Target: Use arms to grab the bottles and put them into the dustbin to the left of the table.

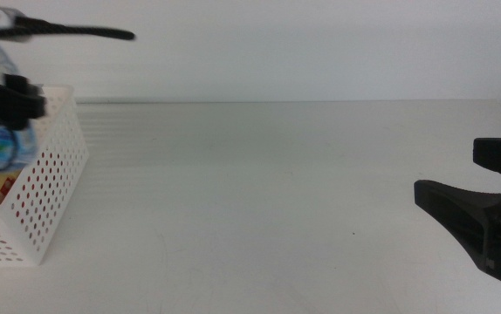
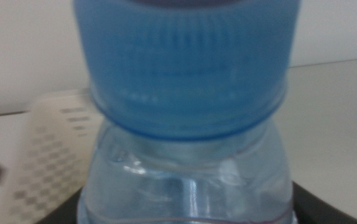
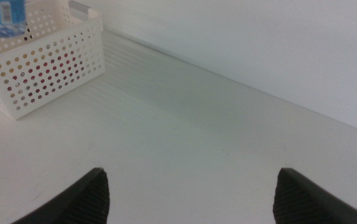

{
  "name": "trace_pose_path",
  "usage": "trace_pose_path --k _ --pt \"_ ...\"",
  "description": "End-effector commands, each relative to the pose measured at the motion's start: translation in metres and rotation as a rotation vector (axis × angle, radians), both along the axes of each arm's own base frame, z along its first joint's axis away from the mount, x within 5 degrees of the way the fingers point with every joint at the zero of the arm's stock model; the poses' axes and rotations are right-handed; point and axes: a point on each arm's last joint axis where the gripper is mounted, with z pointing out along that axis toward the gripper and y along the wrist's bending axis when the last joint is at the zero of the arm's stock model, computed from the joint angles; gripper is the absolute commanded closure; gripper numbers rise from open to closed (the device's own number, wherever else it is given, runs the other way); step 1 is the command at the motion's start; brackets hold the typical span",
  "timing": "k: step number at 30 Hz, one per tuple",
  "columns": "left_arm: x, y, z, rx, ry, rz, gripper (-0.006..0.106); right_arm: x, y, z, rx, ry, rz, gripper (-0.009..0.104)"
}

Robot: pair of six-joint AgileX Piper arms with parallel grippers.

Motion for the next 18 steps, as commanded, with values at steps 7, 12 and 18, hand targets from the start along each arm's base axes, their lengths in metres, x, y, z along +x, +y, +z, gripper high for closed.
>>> trace_pose_path --k 7,12,18 --pt "0.017 0.038 0.052 0.109 -0.079 0.100 0.105 0.001 0.000 0.017 0.046 -0.097 -0.003 0.025" --pt "0.036 0.058 0.050 0.136 0.014 0.124 0.105 0.001 0.000 0.017 0.046 -0.097 -0.003 0.025" --pt "0.063 0.080 0.038 0.099 0.187 0.064 0.105 0.001 0.000 0.017 0.046 -0.097 -0.003 0.025"
